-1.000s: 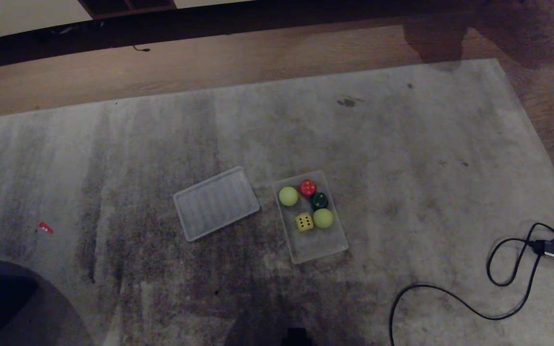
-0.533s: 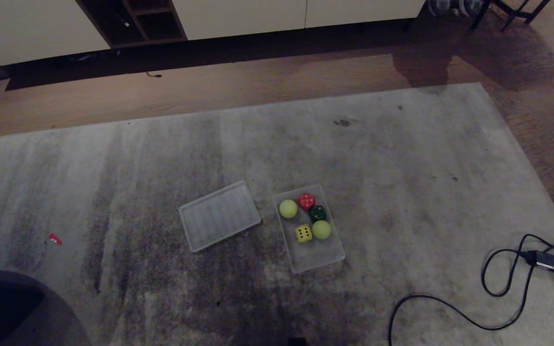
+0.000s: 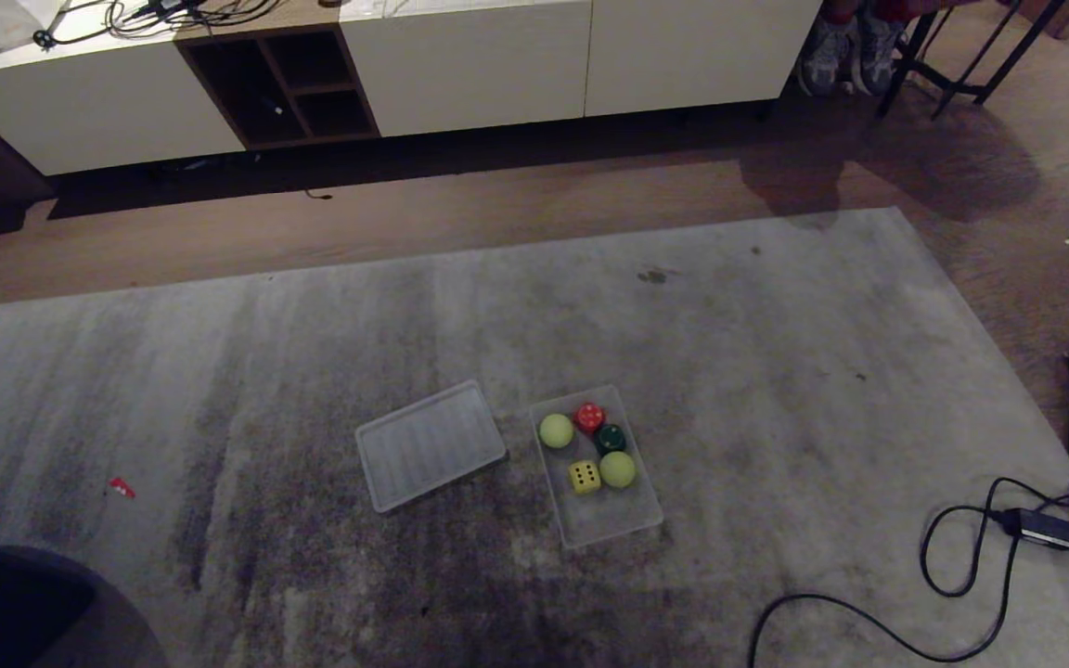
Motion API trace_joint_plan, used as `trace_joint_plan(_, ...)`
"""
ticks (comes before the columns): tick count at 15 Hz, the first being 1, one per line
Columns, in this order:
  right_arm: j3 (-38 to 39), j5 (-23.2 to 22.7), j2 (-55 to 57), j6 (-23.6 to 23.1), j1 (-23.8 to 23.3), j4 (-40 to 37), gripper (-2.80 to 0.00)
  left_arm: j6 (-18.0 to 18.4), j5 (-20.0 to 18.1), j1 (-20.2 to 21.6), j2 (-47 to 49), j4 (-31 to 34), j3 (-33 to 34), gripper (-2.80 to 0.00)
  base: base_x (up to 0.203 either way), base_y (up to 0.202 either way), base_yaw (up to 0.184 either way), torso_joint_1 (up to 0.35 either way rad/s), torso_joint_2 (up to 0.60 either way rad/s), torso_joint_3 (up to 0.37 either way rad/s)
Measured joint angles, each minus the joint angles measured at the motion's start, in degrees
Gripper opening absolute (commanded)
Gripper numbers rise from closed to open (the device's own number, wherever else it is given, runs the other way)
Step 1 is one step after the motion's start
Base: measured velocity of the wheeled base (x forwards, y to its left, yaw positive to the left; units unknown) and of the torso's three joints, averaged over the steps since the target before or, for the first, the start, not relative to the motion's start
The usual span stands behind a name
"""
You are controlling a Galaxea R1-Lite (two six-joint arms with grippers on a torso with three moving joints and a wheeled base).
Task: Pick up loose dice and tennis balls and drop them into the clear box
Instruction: Pick up toys out of the box
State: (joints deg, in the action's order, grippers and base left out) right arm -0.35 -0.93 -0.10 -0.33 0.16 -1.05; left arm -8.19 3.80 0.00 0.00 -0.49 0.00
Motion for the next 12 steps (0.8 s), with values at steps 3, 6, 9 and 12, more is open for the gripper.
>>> trace_joint_plan(3,0.0,0.0,0.0,0.0,0.0,0.0,-2.8,0.0,0.0,0.0,0.0,0.0,0.0,-2.8,0.0,0.0,0.0,0.002,0.0,0.201)
trace_joint_plan(6,0.0,0.0,0.0,0.0,0.0,0.1,-2.8,0.0,0.0,0.0,0.0,0.0,0.0,-2.8,0.0,0.0,0.0,0.003,0.0,0.199)
trace_joint_plan(9,0.0,0.0,0.0,0.0,0.0,0.1,-2.8,0.0,0.0,0.0,0.0,0.0,0.0,-2.8,0.0,0.0,0.0,0.004,0.0,0.205)
trace_joint_plan(12,0.0,0.1,0.0,0.0,0.0,0.1,-2.8,0.0,0.0,0.0,0.0,0.0,0.0,-2.8,0.0,0.0,0.0,0.005,0.0,0.207)
